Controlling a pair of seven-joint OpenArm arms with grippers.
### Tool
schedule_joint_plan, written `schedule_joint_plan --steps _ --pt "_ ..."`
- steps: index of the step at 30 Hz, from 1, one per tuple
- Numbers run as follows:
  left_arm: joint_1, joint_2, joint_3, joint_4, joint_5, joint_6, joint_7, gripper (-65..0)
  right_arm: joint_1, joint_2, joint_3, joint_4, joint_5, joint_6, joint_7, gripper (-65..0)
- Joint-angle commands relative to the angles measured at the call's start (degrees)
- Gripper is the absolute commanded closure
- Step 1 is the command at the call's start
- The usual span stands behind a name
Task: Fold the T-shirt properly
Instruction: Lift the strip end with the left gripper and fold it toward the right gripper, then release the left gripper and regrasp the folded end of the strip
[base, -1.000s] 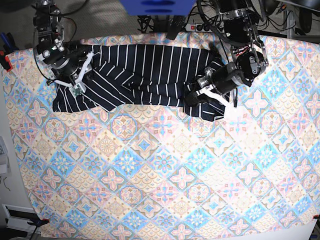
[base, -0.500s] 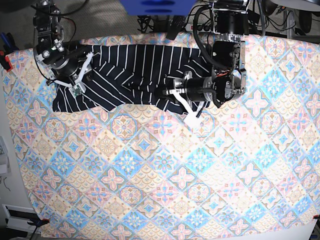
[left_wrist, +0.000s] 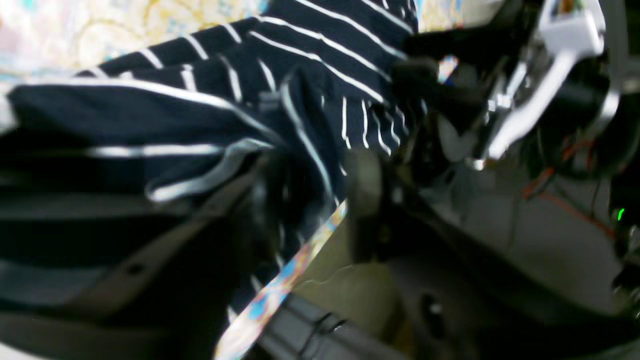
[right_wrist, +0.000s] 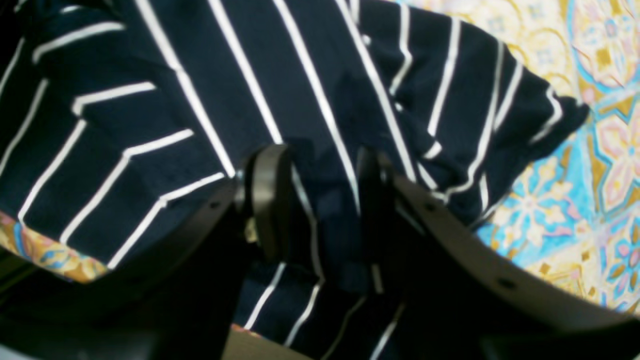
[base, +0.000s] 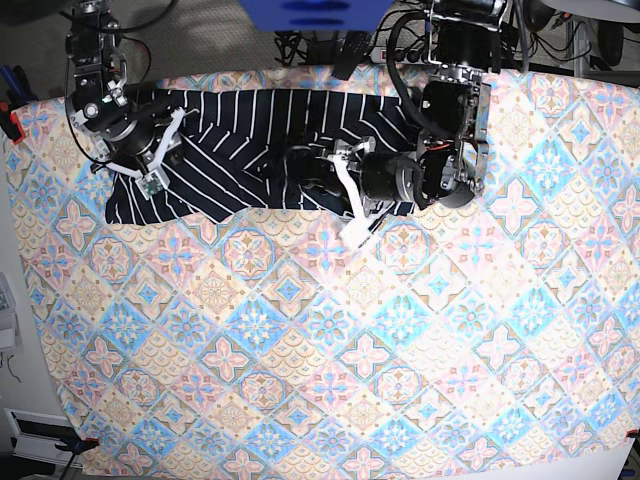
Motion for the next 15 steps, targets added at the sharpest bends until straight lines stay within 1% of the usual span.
schedule_joint_plan --steps 1,3,6,10,15 --pt "-0.7 -0.3 -0.2 1.6 -1.3 -0.6 -0.4 -26.0 0.2 0.7 0.4 1.1 0.3 -0.1 0.8 -21.6" --pt "-0.7 -0.3 -1.9 2.8 -1.3 -1.2 -0.4 -29.3 0.2 0.7 0.4 1.1 0.3 -0.1 0.8 -21.6" --pt "0.8 -0.4 -5.4 5.9 -1.7 -2.7 -0.4 -31.0 0.2 0.7 0.4 1.1 0.3 -0.1 0.8 -21.6" --pt "2.7 -3.0 -10.2 9.8 -1.9 -3.1 -0.4 -30.9 0.6 0.7 0.3 1.1 0.3 -0.1 0.8 -21.7" --pt "6.1 -9.4 -12.4 10.3 -2.2 -3.0 -0.9 -30.9 0.6 0.7 0.4 1.1 0.3 -0.1 0.8 -21.7"
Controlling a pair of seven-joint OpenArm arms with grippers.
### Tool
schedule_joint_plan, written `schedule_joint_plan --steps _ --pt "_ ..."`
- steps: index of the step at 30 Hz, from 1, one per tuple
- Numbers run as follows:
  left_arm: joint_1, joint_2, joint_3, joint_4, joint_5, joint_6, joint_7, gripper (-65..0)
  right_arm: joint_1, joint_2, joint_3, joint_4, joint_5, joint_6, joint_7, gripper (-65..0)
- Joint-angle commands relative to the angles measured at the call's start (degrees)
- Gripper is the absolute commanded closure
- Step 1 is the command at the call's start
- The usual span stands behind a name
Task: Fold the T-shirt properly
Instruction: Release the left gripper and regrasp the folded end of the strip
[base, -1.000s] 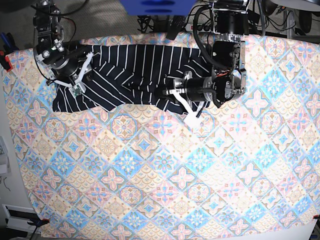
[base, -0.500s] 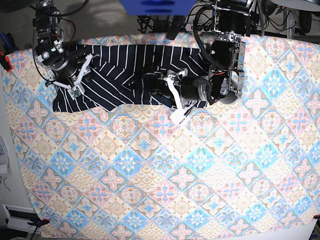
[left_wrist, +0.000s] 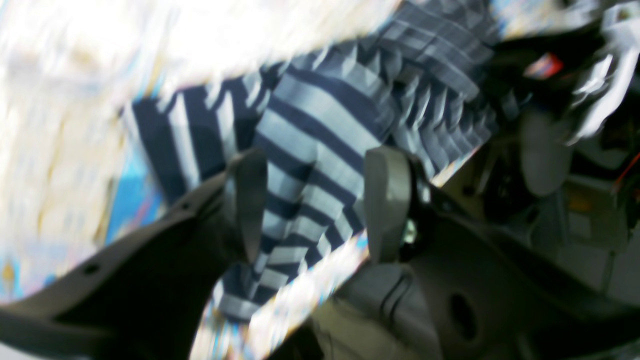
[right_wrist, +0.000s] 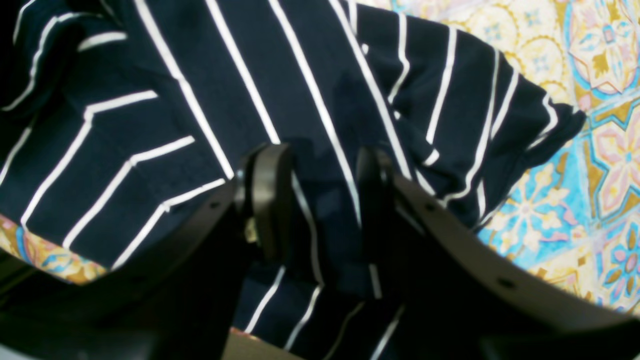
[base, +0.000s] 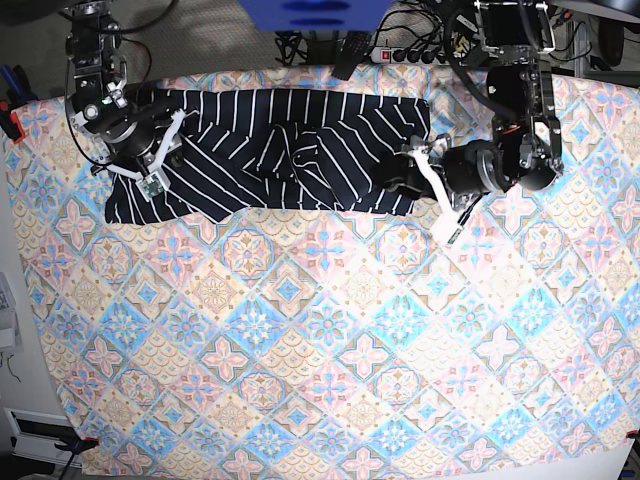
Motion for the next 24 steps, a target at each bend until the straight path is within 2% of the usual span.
schedule_joint_plan --steps 1,3,7,12,15,19,24 --pt "0.0 -1.3 -0.4 1.1 -1.7 -0.3 -1.7 -30.9 0.2 0.7 0.4 1.1 0.3 -0.1 0.9 -21.7" --pt "0.7 -3.5 -1.0 0.8 -1.2 -0.3 -3.3 -30.9 0.2 0.6 0.1 1.1 0.3 -0.1 0.9 -21.7" --pt "0.7 -3.7 0.1 -3.8 -1.0 -0.3 -4.0 -30.9 0.8 0.4 0.0 1.0 0.3 -0.1 0.9 -21.7" --pt "-4.0 -4.3 13.8 -14.3 -1.1 -0.3 -7.1 -30.8 1.0 0.4 -0.1 1.1 0.3 -0.1 0.9 -21.7" --pt "-5.9 -4.9 20.9 -14.7 -1.1 -0.3 -9.5 -30.8 1.0 0.4 -0.1 1.1 0.3 -0.1 0.9 -21.6" --pt "-8.4 -4.9 28.1 -14.6 -1.2 -0.2 -9.6 -30.8 1.0 0.4 0.2 1.1 0.3 -0.1 0.9 -21.5" --pt "-9.9 -4.9 33.2 -14.5 -1.6 -0.4 -9.5 -30.8 1.0 0.4 0.4 1.1 0.3 -0.1 0.9 -21.5"
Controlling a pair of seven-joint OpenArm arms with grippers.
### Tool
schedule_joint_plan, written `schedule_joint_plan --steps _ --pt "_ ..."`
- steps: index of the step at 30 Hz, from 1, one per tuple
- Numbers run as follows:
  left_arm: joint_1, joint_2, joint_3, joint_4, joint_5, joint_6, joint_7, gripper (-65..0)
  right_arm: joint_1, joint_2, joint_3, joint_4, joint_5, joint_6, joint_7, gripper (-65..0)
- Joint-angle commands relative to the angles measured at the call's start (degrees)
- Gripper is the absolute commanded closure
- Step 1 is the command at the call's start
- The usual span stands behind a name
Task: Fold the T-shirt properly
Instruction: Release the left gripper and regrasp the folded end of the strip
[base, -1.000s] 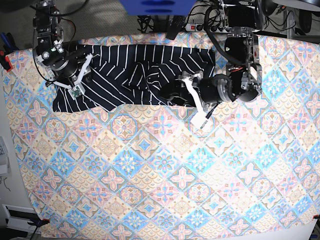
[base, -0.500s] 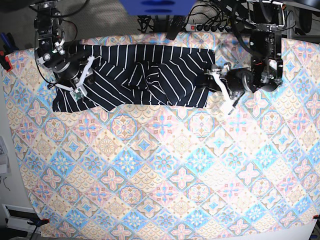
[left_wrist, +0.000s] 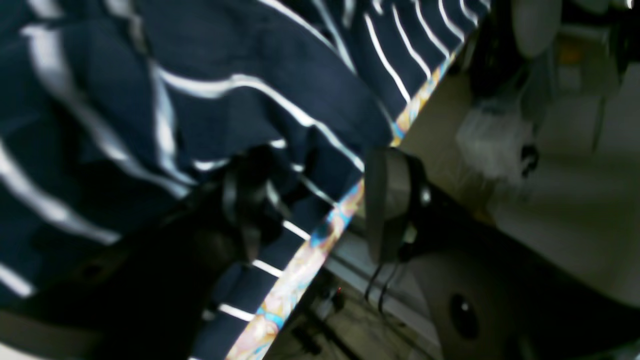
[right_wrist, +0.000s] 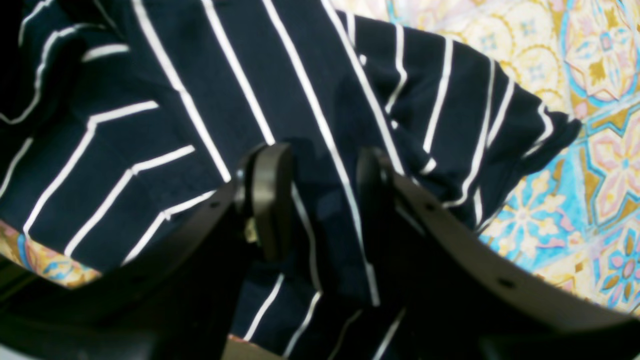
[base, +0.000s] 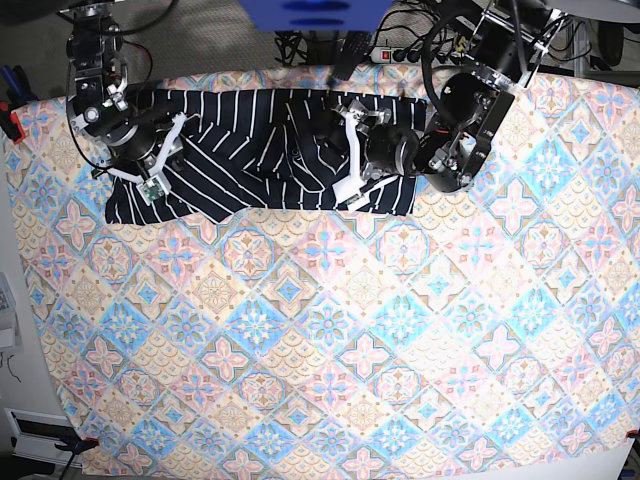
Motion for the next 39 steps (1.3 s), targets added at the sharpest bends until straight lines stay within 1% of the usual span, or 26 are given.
schedule_joint_plan --steps 1,6,9,11,13,19,22,25,30,35,39 --pt "-1.1 -0.1 0.5 1.1 -1.4 -0.3 -0.8 -30.8 0.3 0.7 0.4 1.0 0.2 -0.1 0.9 -21.5" --pt "-1.0 -0.4 1.1 4.3 -1.4 -0.4 -0.8 -30.8 0.3 0.8 0.4 1.0 0.2 -0.1 0.9 -21.7" --pt "-0.9 -2.9 0.2 8.2 -1.5 -0.3 -1.8 -30.8 0.3 0.8 0.4 1.0 0.2 -0.1 0.9 -21.7" --pt "-0.5 -4.4 -3.3 9.3 -1.2 -0.2 -3.8 -30.8 0.3 0.8 0.4 1.0 0.2 -0.1 0.9 -21.7" --pt "0.7 -5.1 -8.1 9.3 -1.2 -0.2 -4.6 -30.8 0.3 0.8 0.4 1.0 0.2 -0.1 0.9 -21.6" --pt "6.7 -5.2 -23.6 9.3 -1.0 -0.2 -4.5 -31.4 0.3 0.8 0.3 1.0 0.2 -0.1 0.9 -21.6" --pt "9.1 -5.1 -28.0 8.6 -0.9 -0.2 -4.5 -31.4 0.3 0.8 0.2 1.0 0.2 -0.1 0.9 -21.6" --pt "10.9 -5.1 -31.5 5.1 -1.0 -0.2 -4.4 -31.4 0.3 0.7 0.1 1.0 0.2 -0.1 0.9 -21.7" --pt "11.2 -5.0 -31.8 -0.6 -0.9 -0.2 -4.7 -31.5 0.3 0.7 0.1 1.0 0.2 -0.1 0.9 -21.7" --pt "9.8 -2.0 -31.6 -4.1 -0.9 -0.2 -4.7 -31.5 0.3 0.7 0.1 1.0 0.2 -0.1 0.9 -21.7" --pt "7.3 -1.0 -27.2 -8.2 -0.9 -0.2 -5.0 -31.2 0.3 0.7 0.1 1.0 0.2 -0.1 0.9 -21.6"
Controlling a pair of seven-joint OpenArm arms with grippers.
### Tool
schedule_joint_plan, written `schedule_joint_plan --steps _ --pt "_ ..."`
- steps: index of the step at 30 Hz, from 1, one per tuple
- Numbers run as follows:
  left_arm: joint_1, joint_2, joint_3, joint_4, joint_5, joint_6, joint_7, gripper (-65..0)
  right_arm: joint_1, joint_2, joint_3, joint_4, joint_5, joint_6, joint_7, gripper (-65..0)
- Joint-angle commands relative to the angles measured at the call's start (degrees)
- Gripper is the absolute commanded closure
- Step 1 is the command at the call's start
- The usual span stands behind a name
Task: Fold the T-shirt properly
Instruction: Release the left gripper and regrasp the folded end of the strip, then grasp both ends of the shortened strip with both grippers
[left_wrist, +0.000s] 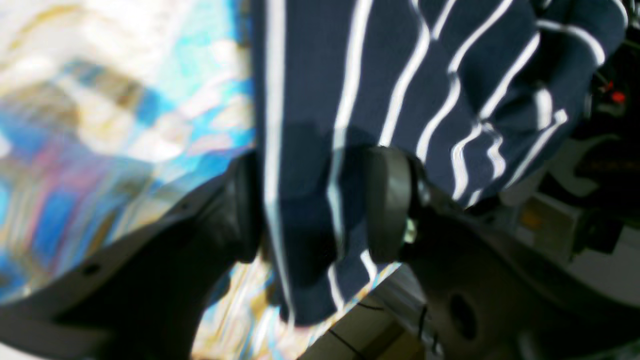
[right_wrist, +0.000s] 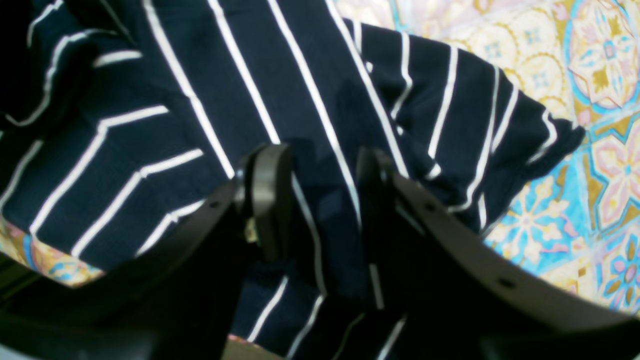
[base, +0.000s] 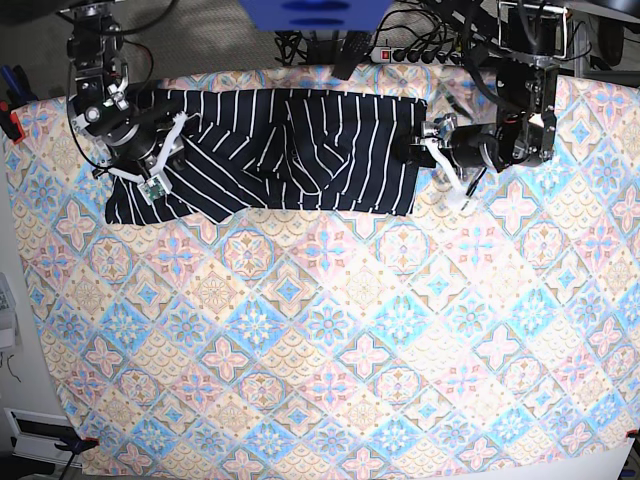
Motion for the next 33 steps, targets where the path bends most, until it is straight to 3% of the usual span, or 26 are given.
schedule_joint_plan --steps 1,8,10,14,17,23,33 --pt "-0.8 -0.3 0.7 0.1 -0.7 -0.2 -1.0 -31.0 0.3 0.7 0.3 1.0 0.4 -0.1 1.0 -21.6" --pt "-1.1 -0.1 3.7 -1.2 -0.7 -0.2 -5.9 -30.0 0.3 0.7 0.6 1.0 0.4 -0.1 1.0 -21.5" --pt "-1.2 0.8 3.5 -1.2 -0.7 -0.2 -6.2 -24.6 0.3 0.7 0.6 1.0 0.4 -0.1 1.0 -21.4" --pt "-3.2 1.2 3.3 -5.1 -0.8 -0.2 -6.4 -7.1 0.3 0.7 0.4 1.2 0.4 -0.1 1.0 -21.4" --pt "-3.4 1.5 3.2 -6.0 -1.0 -0.2 -8.3 -1.4 0.1 0.7 0.5 1.5 0.4 -0.1 1.0 -21.4" --pt "-2.0 -0.2 -4.6 -5.9 -1.2 -0.2 -8.1 -0.4 -0.1 0.8 0.6 3.0 0.5 -0.1 1.0 -21.4" --pt "4.3 -7.5 -13.2 2.0 -1.1 -0.3 -7.1 -0.1 -2.1 0.9 0.3 3.3 0.7 -0.1 0.9 -21.9"
